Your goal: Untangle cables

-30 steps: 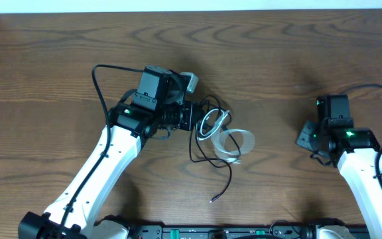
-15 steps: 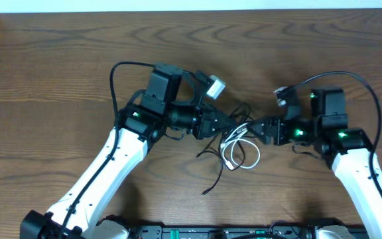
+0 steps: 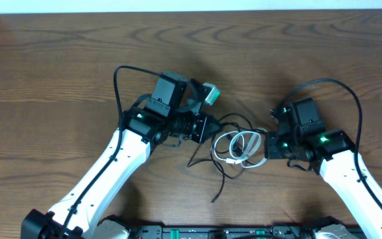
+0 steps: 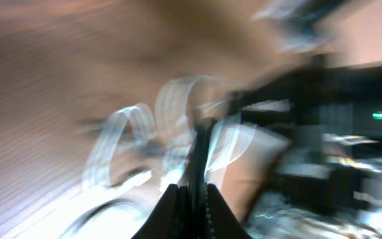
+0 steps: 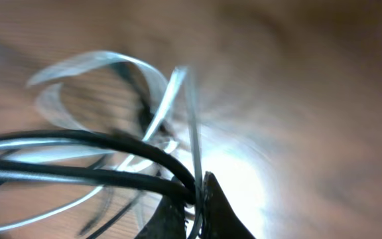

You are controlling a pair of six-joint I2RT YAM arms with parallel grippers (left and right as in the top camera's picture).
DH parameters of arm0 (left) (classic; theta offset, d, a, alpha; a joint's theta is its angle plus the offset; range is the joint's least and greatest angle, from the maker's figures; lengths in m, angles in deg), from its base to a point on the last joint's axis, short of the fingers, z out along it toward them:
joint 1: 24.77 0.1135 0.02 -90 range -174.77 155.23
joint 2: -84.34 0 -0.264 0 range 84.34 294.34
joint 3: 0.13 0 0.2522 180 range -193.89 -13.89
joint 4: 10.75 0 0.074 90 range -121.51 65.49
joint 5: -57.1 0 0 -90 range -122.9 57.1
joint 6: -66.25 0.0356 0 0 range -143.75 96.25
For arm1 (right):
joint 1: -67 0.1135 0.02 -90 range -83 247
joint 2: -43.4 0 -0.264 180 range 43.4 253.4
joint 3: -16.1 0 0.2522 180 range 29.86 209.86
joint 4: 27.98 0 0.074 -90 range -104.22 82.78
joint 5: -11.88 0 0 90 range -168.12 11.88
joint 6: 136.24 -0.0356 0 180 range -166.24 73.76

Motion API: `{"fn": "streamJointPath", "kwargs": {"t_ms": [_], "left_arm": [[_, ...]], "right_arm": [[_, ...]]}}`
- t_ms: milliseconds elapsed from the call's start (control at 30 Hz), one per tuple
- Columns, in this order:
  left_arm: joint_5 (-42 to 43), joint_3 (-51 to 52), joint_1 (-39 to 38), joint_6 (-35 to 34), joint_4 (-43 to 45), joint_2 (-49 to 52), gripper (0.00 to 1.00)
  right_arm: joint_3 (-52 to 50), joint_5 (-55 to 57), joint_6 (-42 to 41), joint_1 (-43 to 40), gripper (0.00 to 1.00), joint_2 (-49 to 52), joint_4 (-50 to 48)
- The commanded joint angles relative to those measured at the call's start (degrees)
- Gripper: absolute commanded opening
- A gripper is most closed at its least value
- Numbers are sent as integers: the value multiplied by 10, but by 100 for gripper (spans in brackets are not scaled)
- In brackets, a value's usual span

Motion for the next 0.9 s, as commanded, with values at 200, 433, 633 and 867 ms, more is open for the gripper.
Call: {"fn": "streamJointPath", "kwargs": {"t_ms": [200,433,633,867], "left_arm": [[-367,10,11,9,-80,-6,10],[-530,10,57,-120,-78,-6,8],[-406,-12,162,-148,-17,-17,8],[-331,-12,189,-116,50,-103,8]], "right_arm": [[-7,268,-162,-42,1,1,63],[-7,263,-247,-86,1,1,63],[-7,-76,-27,-96,1,0,-165],[-3,-191,57,-98,1,-48,-231]]}}
